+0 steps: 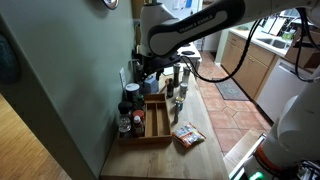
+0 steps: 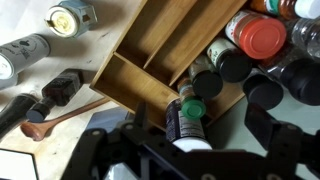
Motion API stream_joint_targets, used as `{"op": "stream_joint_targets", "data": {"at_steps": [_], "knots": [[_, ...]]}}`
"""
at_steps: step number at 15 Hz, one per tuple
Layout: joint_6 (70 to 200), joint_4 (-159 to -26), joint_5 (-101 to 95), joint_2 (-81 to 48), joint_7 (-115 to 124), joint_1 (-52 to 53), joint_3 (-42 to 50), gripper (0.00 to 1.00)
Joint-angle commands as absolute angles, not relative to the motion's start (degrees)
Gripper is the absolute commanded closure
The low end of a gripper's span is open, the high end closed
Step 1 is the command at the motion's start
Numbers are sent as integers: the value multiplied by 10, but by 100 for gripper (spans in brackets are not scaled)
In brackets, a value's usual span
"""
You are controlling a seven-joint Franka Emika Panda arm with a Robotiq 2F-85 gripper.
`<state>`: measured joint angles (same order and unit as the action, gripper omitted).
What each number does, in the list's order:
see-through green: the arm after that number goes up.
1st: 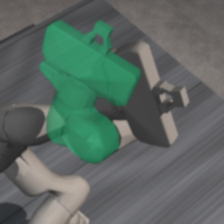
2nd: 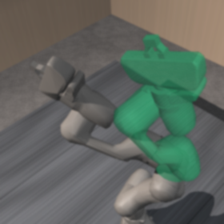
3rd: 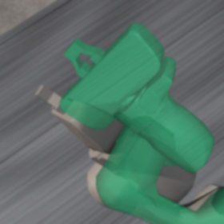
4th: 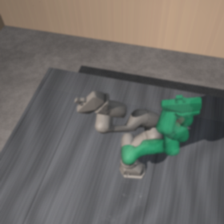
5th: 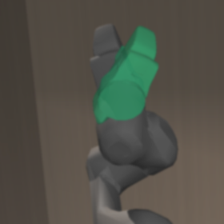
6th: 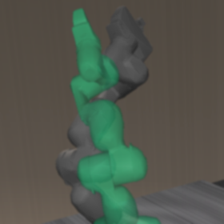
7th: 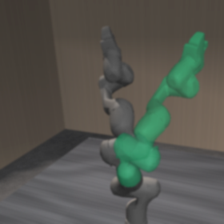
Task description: Take the spice bottle off of the spice tray
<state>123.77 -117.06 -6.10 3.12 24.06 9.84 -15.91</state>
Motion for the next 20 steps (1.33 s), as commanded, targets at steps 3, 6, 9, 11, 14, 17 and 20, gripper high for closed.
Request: {"op": "stream_joint_targets", "data": {"at_steps": [3,6,9,11,14,17,20], "knots": [[1241,-1163,-61,-4,255,110,-152,0],[1253,-1158,-55,-31,267,115,-151,0],[1296,-1154,-51,-57,291,122,-148,0],[1328,-1149,-59,-74,315,129,-144,0],[1360,-1135,-73,-101,341,139,-134,0],[1374,-1124,-90,-122,364,149,-117,0],[1392,-1117,-115,-140,392,160,-98,0]]}}
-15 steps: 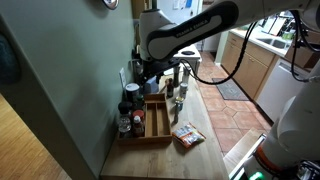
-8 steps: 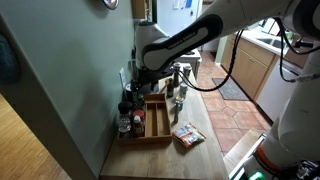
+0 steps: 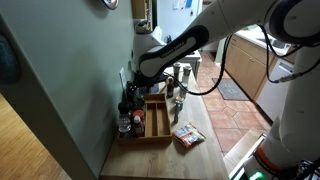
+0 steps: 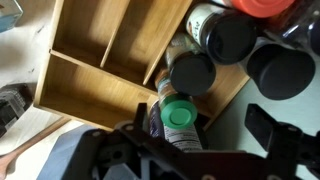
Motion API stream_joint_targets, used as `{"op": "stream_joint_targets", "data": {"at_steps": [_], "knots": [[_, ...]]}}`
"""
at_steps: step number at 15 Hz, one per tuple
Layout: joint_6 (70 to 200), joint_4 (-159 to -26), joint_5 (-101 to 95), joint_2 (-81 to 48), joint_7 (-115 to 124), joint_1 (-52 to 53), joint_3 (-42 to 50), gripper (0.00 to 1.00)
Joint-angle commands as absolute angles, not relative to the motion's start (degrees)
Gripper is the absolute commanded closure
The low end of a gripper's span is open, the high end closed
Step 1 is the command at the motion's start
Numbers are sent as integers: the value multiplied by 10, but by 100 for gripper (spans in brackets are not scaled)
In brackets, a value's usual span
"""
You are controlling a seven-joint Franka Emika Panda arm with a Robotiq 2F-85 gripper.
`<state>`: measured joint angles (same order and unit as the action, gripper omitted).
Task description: Take the spice bottle off of the spice tray
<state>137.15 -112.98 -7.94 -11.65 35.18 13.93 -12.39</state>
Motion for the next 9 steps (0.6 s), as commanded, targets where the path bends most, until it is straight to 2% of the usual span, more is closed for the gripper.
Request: {"op": "stream_joint_targets", "data": {"at_steps": [1,9], "knots": [[1397,-1114,-117,-145,397,163,-93,0],[1396,-1095,-117,-179,413,180,-71,0]]}}
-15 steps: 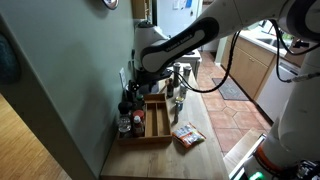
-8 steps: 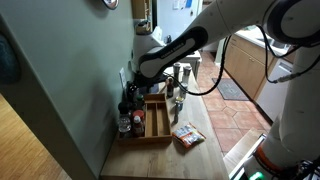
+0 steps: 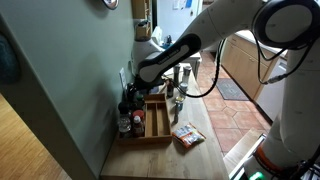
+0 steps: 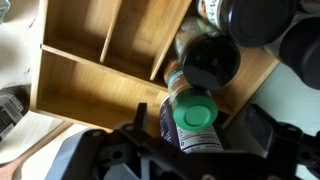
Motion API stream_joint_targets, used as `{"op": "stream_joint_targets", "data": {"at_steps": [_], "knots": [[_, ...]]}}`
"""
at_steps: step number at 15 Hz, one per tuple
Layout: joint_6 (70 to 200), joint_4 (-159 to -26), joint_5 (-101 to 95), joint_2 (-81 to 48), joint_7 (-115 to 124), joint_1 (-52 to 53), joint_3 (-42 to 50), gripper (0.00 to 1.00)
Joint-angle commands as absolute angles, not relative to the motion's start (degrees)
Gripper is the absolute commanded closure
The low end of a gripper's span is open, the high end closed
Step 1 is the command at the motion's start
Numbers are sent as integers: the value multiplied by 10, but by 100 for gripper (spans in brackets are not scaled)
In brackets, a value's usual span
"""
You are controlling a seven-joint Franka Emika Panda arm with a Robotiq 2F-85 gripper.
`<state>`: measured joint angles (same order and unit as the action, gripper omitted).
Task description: Take the spice bottle off of the spice tray
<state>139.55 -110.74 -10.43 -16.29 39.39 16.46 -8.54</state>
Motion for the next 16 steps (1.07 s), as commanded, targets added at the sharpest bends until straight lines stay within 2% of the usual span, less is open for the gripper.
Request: {"op": "stream_joint_targets", "data": {"at_steps": [1,3,5,6,8,9,11,13,15,16], "knots": [[1396,-1094,-118,-181,415,182,-68,8],[1396,-1091,-121,-184,416,186,-64,23],[1397,-1088,-120,-188,417,189,-60,24],[1398,-1087,-122,-190,418,190,-58,32],[1397,-1087,-122,-192,418,191,-55,32],[1396,-1086,-123,-193,419,192,-53,37],[1395,-1086,-121,-195,418,193,-52,31],[1396,-1086,-119,-197,414,193,-52,36],[1395,-1085,-117,-198,411,194,-52,60],[1394,-1085,-114,-199,408,193,-54,61]]}}
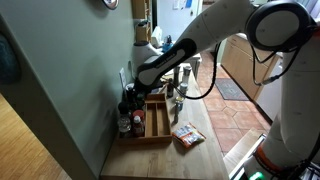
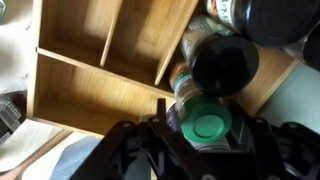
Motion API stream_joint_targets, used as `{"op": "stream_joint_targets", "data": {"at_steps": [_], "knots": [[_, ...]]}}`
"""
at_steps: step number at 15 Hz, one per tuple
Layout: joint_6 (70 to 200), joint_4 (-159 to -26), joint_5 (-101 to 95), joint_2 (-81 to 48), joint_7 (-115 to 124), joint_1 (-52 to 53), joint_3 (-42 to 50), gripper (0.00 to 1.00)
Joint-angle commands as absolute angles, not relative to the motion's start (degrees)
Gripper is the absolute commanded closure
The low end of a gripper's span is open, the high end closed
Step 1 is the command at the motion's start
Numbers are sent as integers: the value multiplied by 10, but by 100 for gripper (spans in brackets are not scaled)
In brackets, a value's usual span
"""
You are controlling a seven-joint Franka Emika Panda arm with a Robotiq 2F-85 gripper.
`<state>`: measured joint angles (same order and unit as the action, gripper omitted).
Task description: Take the spice bottle off of the spice tray
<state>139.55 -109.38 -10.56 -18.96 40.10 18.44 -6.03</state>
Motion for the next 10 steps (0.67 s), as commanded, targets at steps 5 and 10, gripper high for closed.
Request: {"op": "stream_joint_targets", "data": {"at_steps": [5,10], "knots": [[1381,-1083,-115,-189,404,195,-54,80],[1326,-1074,-114,-154,408,192,-52,80]]}}
